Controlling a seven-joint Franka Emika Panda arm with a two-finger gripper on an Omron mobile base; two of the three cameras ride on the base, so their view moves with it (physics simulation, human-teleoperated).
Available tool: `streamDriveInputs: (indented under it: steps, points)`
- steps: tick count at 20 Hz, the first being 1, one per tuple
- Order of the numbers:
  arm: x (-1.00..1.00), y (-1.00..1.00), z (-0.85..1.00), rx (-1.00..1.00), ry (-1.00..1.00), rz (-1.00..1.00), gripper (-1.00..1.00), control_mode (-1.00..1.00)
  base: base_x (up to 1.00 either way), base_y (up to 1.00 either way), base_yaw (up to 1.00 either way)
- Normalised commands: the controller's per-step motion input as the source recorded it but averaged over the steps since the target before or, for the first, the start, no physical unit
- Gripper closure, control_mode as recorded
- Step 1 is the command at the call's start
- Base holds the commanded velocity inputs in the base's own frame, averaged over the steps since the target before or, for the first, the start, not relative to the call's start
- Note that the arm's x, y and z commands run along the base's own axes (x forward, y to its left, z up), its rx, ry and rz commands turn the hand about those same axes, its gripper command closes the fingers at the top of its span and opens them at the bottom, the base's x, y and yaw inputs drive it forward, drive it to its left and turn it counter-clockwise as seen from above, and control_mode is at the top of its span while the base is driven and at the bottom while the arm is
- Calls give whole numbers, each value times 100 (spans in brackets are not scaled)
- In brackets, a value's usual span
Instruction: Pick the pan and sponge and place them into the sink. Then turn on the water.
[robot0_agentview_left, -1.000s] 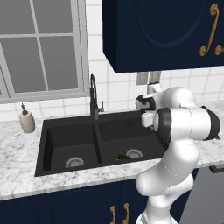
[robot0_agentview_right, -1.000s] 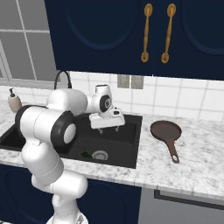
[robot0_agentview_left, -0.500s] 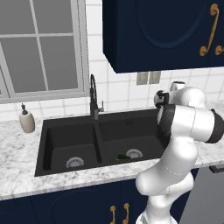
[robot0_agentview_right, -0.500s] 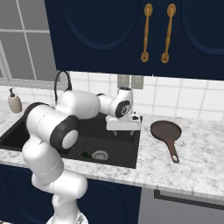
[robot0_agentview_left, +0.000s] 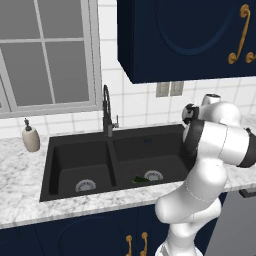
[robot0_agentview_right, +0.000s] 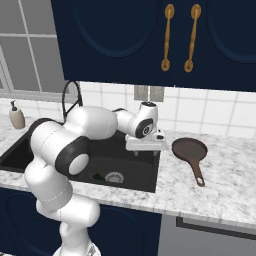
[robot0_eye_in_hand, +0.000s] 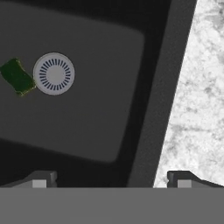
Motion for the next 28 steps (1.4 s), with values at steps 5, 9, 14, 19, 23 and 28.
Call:
streamDriveInputs:
  steps: [5, 9, 14, 19, 23, 28]
  points:
    - [-2, -27, 0, -8, 0, -3, -100, -100, 0, 0, 0]
    - [0, -42, 0, -4, 0, -5, -100, -100, 0, 0, 0]
    - [0, -47, 0, 0, 0, -6, -100, -100, 0, 0, 0]
    - [0, -47, 0, 0, 0, -6, -100, -100, 0, 0, 0]
    - [0, -40, 0, 0, 0, -4, -100, -100, 0, 0, 0]
    - [0, -34, 0, 0, 0, -3, -100, -100, 0, 0, 0]
